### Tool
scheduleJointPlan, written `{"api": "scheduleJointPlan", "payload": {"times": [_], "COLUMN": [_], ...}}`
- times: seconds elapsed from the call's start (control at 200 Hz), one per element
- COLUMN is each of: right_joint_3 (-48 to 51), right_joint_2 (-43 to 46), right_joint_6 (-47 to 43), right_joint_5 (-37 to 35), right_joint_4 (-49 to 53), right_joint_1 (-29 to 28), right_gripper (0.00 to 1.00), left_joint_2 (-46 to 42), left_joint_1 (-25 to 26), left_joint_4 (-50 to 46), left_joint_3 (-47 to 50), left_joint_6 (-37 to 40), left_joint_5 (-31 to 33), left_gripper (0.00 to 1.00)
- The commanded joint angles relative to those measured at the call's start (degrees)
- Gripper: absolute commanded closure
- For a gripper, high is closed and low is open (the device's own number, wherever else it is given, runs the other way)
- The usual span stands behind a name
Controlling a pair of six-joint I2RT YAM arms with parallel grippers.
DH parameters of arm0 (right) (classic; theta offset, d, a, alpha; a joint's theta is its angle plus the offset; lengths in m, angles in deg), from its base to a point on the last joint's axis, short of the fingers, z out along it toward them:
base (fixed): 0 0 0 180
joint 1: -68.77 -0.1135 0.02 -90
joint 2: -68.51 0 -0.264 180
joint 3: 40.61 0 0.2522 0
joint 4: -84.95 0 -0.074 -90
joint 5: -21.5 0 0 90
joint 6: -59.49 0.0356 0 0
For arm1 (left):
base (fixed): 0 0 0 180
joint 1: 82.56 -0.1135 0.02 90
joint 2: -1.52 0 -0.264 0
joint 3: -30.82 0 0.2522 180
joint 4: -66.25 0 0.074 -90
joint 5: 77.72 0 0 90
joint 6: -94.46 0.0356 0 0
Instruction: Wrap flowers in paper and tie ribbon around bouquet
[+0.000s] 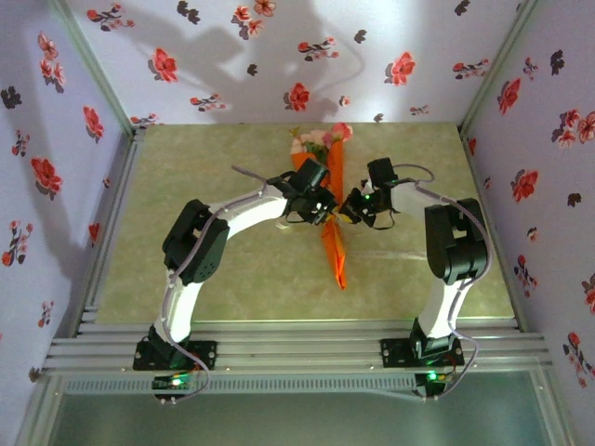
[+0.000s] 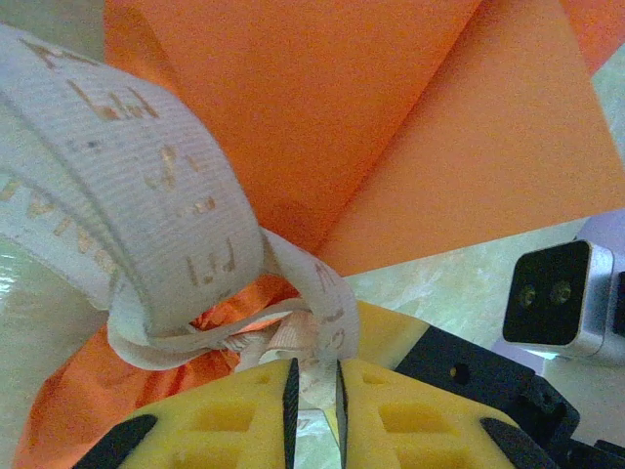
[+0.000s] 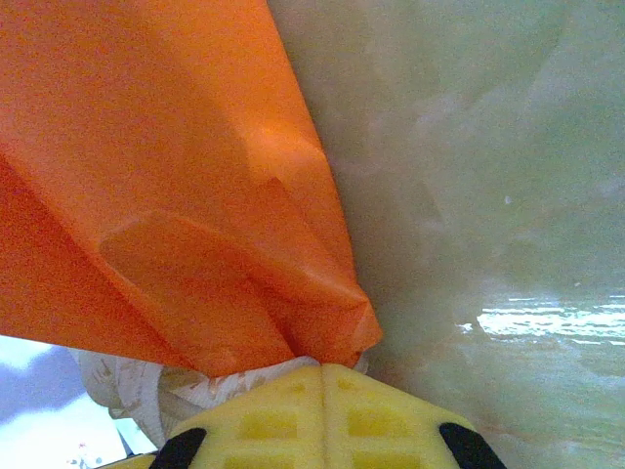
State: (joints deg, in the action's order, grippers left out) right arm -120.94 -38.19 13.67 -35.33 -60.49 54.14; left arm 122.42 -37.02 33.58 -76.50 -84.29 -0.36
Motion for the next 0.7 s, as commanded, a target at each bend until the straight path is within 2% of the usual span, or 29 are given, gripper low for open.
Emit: {"api": "scheduleJointPlan", "payload": {"times": [0.0, 0.22, 0.36, 0.695], "right_joint_3": [0.4, 0.4, 0.4, 0.5], "right_joint_2": [1.9, 2.0, 2.0, 1.9], "right_joint_6": [0.9, 1.0, 1.2, 1.3], "right_joint_5": [0.5, 0.6, 0.8, 0.7], "right_joint_4": [-0.7, -0.6, -0.9, -1.1], "right_joint_1": [0.0, 0.0, 0.0, 0.0], "right_gripper": [1.00, 1.00, 1.00, 1.00], "left_joint_2": [1.6, 2.1, 2.5, 2.9], "left_joint_1": [0.0, 0.0, 0.1, 0.1], "left_joint_4": [-1.7, -2.0, -1.9, -2.9], "left_joint_3": [-2.2, -2.8, -2.9, -3.6], "left_joint_6": [1.2, 1.4, 1.4, 1.7], "left_joint_5": [-0.5, -0.6, -0.9, -0.9], "left_gripper": [0.82, 0.86, 0.79, 0.86]}}
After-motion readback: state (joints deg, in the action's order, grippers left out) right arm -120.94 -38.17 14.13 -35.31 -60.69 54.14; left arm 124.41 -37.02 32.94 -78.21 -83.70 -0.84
